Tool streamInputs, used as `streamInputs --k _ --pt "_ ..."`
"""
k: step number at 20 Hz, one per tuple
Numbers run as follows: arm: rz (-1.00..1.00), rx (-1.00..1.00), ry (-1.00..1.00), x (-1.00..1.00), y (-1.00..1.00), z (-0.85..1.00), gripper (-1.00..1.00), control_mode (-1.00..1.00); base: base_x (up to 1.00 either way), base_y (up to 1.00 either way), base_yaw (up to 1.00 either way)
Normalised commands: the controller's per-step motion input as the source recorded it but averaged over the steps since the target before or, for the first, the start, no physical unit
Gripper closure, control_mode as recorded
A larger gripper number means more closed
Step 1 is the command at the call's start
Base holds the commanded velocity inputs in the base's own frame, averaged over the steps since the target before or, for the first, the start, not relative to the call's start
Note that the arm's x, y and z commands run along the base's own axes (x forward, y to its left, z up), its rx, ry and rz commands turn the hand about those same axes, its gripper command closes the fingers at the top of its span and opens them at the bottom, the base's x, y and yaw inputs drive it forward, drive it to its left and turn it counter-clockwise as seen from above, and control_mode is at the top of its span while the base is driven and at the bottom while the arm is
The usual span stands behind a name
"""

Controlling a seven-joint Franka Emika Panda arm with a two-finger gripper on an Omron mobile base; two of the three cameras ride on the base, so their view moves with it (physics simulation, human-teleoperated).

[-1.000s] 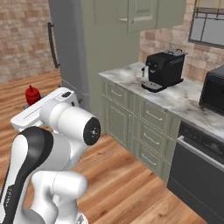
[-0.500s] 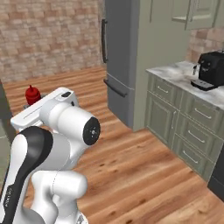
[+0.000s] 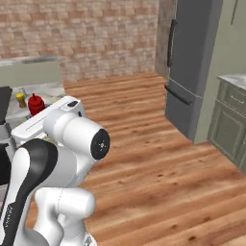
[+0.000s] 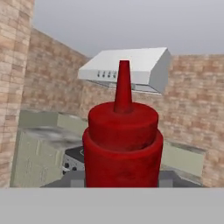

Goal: Collect the turmeric, ketchup, and shaker from the cabinet and place them next to the stove.

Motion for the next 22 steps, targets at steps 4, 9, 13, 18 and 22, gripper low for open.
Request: streamInputs --k 4,9,13,18,22 --pt "0.0 0.0 0.0 0.0 0.0 0.0 1.0 1.0 -0.4 0.99 0.32" --pt "0.0 0.0 0.0 0.0 0.0 0.0 1.0 1.0 -0.02 1.0 0.31" --pt "0.0 0.0 0.0 0.0 0.0 0.0 1.0 1.0 0.0 1.0 0.31" --pt "0.0 0.0 0.0 0.0 0.0 0.0 1.0 1.0 0.07 0.99 0.34" --pt "0.0 0.0 0.0 0.0 0.0 0.0 1.0 1.0 0.47 0.85 0.32"
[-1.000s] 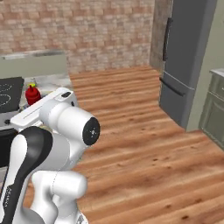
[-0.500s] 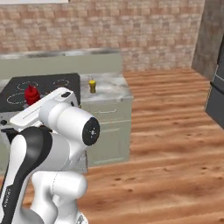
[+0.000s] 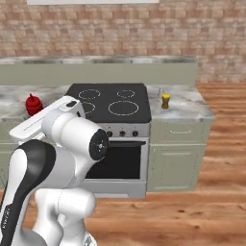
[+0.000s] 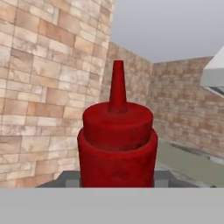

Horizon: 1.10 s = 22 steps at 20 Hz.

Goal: Collect the turmeric, ketchup, and shaker from the cabinet and place them next to the stove.

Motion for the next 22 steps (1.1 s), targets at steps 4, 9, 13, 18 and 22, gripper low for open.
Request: streamInputs --k 4,9,13,18,22 --pt "0.0 0.0 0.0 0.0 0.0 0.0 1.0 1.0 0.76 0.75 0.26" --pt "0.0 0.0 0.0 0.0 0.0 0.0 1.0 1.0 0.77 0.72 0.26" --pt "0.0 0.0 0.0 0.0 0.0 0.0 1.0 1.0 0.84 0.55 0.25" --pt "0.0 0.0 0.0 0.0 0.0 0.0 1.0 1.0 0.9 0.41 0.23" --pt "0.0 0.0 0.0 0.0 0.0 0.0 1.0 1.0 0.84 0.03 0.17"
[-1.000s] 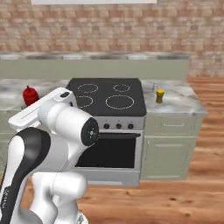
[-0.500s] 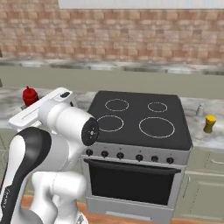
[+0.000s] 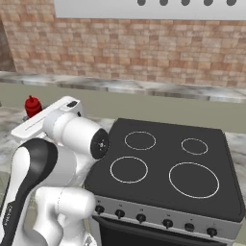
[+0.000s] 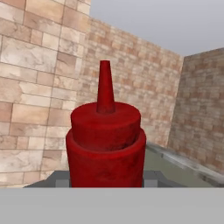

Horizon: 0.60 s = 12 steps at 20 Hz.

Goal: Collect the turmeric, ketchup, and shaker from the cabinet and place them next to the stove.

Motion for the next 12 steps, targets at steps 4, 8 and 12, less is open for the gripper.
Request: streamInputs --k 4,8,12 --pt "0.1 -0.04 0.0 0.41 0.0 -0.48 1.0 -1.0 0.15 0.0 0.03" --pt "0.14 -0.12 0.0 0.49 0.0 -0.95 1.0 -1.0 0.0 0.0 0.0" --pt "0.14 -0.05 0.0 0.47 0.0 -0.66 1.0 -1.0 0.0 0.0 0.0"
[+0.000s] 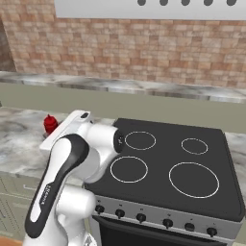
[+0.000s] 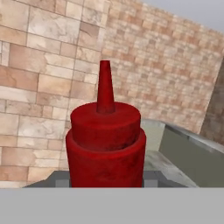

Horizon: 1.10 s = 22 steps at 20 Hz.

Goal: Collect the turmeric, ketchup, and shaker from the cabinet and place them next to the stove.

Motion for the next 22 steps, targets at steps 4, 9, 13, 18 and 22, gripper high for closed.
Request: streamInputs --k 4,9,13,18,22 --pt "0.05 -0.05 0.0 0.37 0.0 -0.32 1.0 -1.0 0.0 0.0 0.0" --pt "0.02 -0.04 0.01 0.49 0.03 -0.38 1.0 -1.0 0.0 0.0 0.0" --pt "0.03 -0.05 0.02 0.56 0.0 -0.44 1.0 -1.0 0.0 0.0 0.0" --pt "0.09 -0.01 0.0 0.59 0.0 -0.54 1.0 -1.0 0.0 0.0 0.0" --pt "0.14 0.0 0.0 0.53 0.02 -0.61 1.0 -1.0 0.0 0.0 0.0"
